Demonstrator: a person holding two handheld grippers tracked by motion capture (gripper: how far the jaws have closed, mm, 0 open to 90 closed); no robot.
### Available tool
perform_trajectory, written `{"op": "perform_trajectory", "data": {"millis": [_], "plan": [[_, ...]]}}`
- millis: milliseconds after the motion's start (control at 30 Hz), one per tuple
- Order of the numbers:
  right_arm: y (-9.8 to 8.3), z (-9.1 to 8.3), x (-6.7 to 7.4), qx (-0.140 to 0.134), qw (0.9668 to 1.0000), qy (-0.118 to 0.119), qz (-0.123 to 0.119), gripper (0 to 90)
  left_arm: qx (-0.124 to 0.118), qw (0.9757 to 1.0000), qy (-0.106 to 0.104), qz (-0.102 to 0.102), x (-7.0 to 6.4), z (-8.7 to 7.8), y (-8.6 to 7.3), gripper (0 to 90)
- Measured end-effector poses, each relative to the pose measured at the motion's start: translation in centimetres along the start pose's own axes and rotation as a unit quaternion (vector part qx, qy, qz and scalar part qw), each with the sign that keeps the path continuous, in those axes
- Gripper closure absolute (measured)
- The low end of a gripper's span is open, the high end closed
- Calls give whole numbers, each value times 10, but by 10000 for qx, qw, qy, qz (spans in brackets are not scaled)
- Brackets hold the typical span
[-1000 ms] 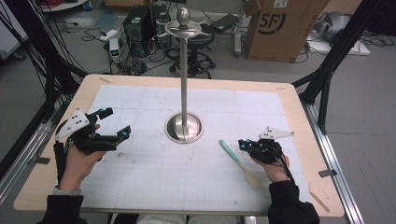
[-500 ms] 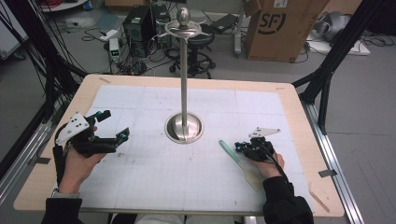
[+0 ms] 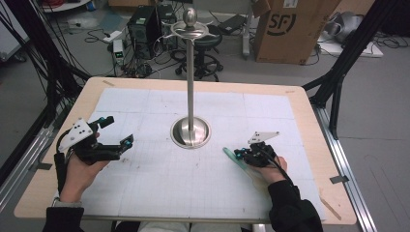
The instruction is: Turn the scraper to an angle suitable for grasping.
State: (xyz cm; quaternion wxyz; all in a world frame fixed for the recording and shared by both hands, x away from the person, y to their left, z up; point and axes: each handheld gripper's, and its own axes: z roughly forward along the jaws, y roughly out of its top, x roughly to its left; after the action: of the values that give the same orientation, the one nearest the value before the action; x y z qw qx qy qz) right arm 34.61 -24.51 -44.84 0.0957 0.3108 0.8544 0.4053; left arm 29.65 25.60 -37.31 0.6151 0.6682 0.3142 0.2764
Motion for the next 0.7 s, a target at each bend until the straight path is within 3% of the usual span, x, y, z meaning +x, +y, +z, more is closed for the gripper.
{"op": "perform_trajectory", "data": {"millis": [100, 167, 267, 500, 667, 700], "plan": [[3, 3, 6, 80, 9996, 209, -160, 900, 18, 10000, -17, -10, 0, 0, 0, 32], [5, 6, 11, 103, 9992, 145, -370, 900, 42, 10000, -34, -5, 0, 1, -1, 32], [8, 8, 16, 130, 9982, 316, -496, 900, 21, 10000, -48, 42, -2, 1, 0, 32], [12, 12, 26, 249, 9959, 643, -581, 900, 3, 9999, -134, 98, -5, 3, 2, 32], [14, 15, 38, 327, 9910, 951, -886, 900, 41, 9999, -97, 105, -4, 5, 1, 32], [16, 16, 44, 383, 9886, 1035, -1020, 900, 42, 9999, -94, 104, -4, 5, 1, 32]]}}
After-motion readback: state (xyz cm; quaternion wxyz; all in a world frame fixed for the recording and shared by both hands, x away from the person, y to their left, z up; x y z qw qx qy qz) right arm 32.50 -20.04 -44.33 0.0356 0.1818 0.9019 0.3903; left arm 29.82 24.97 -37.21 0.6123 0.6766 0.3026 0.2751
